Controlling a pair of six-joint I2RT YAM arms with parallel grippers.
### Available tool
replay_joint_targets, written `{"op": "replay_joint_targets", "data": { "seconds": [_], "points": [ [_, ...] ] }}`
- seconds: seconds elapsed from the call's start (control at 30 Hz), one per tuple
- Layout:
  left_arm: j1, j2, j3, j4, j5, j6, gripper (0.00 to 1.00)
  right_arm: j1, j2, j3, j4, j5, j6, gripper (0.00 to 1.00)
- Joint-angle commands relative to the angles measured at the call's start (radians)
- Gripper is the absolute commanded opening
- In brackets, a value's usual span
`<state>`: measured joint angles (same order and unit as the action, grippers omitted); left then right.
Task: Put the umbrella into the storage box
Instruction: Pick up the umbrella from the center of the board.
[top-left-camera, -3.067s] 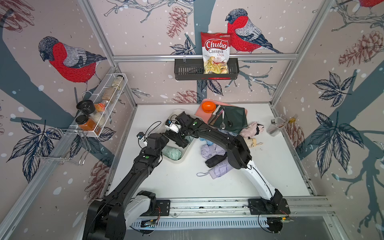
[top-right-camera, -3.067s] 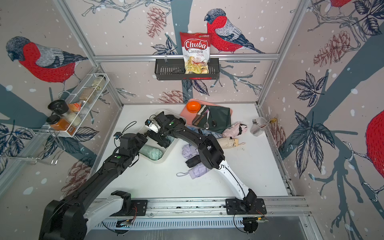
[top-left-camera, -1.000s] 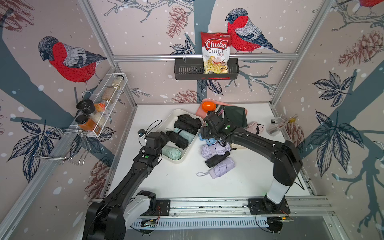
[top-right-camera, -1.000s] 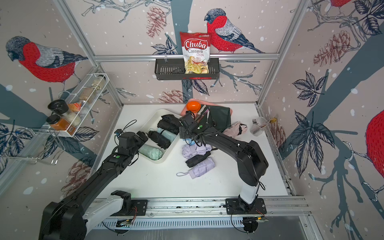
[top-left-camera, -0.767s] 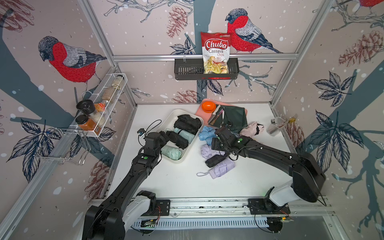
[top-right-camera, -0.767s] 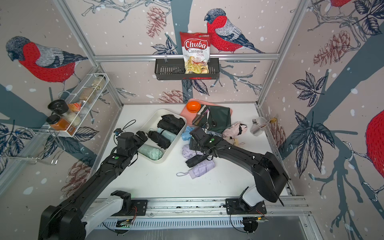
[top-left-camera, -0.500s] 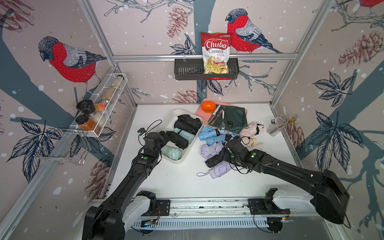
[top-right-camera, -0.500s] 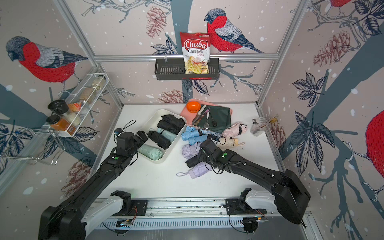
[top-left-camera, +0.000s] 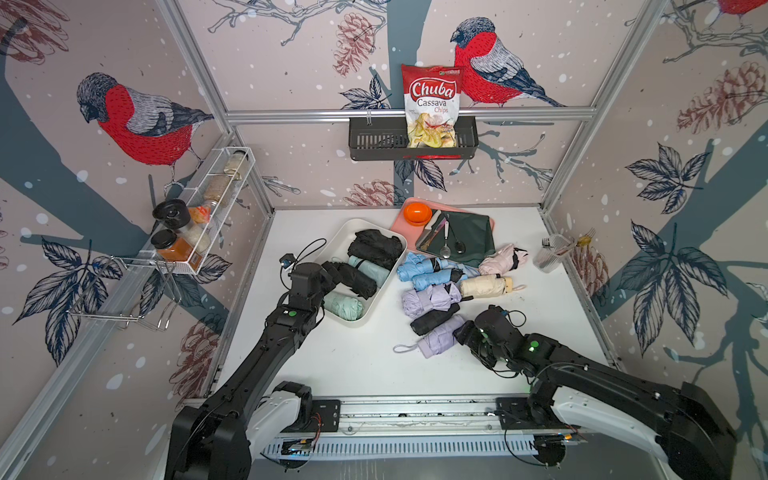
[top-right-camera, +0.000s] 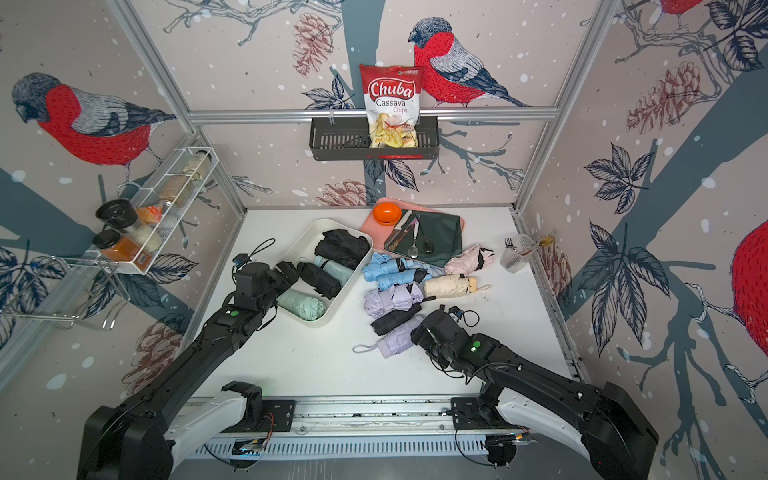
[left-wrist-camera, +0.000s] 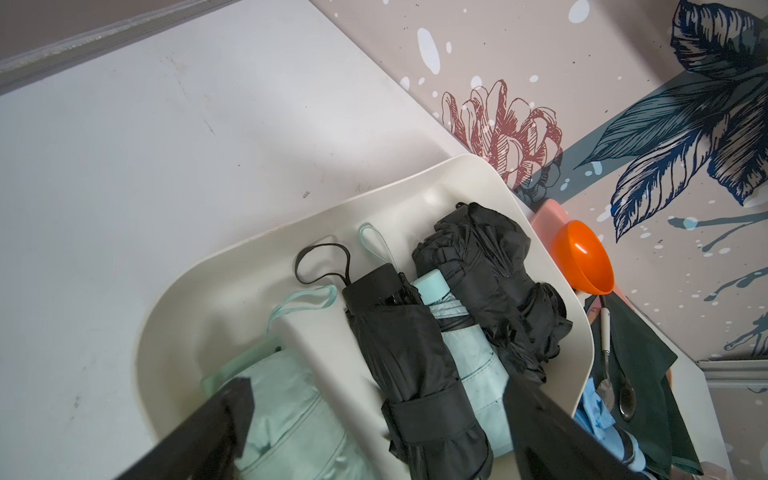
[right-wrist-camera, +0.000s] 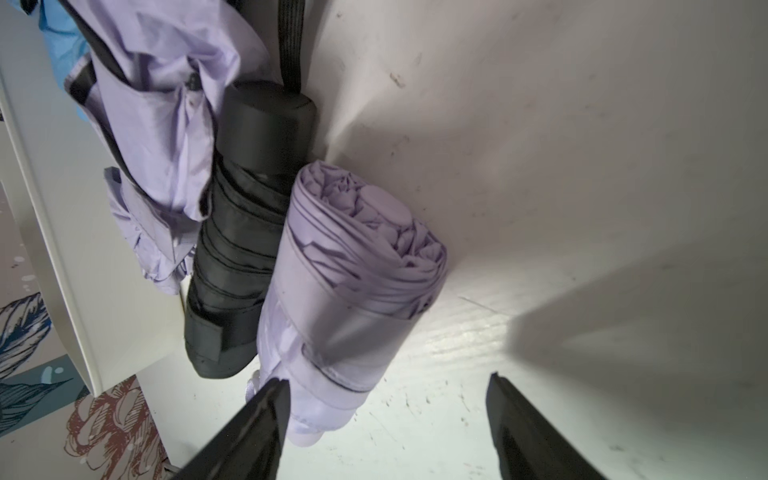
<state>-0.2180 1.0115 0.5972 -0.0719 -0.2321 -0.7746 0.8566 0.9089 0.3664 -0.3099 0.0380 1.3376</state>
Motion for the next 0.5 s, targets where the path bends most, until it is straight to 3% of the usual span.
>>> {"op": "replay_joint_targets", "data": {
  "seconds": [0.0, 0.47],
  "points": [
    [0.000, 0.004, 0.010, 0.047, 0.017, 0.011, 0.97, -0.019, 0.011, -0.016, 0.092, -0.027, 0.011, 0.78],
    [0.000, 0.002, 0.004, 0.043, 0.011, 0.008, 0.97, -0.084, 0.198, -0.018, 0.256, -0.109, -0.061, 0.76]
  ]
}}
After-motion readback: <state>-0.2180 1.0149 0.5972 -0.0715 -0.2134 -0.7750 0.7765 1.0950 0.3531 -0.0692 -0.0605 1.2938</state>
